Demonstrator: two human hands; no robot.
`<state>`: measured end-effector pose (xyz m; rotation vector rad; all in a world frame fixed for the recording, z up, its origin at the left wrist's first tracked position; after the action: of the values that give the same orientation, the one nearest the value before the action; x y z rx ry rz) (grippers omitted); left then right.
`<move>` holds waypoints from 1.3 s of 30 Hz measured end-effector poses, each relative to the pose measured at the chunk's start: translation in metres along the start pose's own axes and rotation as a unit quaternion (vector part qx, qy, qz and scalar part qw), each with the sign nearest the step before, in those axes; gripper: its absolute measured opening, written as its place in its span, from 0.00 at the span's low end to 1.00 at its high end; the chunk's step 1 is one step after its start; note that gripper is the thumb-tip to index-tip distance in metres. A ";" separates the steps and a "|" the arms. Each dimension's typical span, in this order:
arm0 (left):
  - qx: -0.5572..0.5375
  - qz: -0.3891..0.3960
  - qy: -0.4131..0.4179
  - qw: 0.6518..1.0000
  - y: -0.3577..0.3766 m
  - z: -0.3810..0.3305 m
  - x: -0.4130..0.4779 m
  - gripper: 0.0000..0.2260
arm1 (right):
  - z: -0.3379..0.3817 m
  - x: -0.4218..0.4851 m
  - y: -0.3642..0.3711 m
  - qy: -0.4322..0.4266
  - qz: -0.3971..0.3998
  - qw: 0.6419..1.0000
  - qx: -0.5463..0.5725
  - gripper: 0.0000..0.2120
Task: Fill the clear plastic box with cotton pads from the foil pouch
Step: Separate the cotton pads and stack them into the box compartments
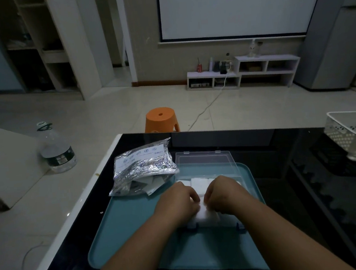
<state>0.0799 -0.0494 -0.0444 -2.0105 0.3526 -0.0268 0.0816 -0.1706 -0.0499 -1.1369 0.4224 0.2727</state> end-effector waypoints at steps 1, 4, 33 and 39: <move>-0.017 0.010 0.002 1.000 0.000 0.001 0.000 0.07 | -0.002 0.001 -0.001 0.001 -0.001 1.000 0.014 0.09; -0.105 0.022 -0.009 0.994 -0.006 0.011 -0.001 0.07 | -0.007 0.001 -0.010 0.007 -0.010 0.998 0.069 0.08; -0.117 -0.182 -0.250 0.944 -0.103 0.165 0.001 0.08 | 0.101 0.051 -0.032 -0.082 -0.164 0.971 0.151 0.21; -0.261 -0.133 -0.288 0.912 -0.086 0.190 -0.006 0.20 | 0.097 0.076 -0.007 -0.041 -0.058 0.965 0.251 0.09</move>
<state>0.1276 0.1533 -0.0541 -2.4571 -0.3326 0.5325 0.1698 -0.0850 -0.0447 -0.6468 0.3250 0.0978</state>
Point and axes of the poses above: each hand's wrist, its own x-axis towards the middle knuckle, its own y-axis out of the palm, z = x × y, the point moved 9 cm from there along x, towards the middle knuckle, and after that the axes turned 4 degrees about z, right-handed, at the moved point
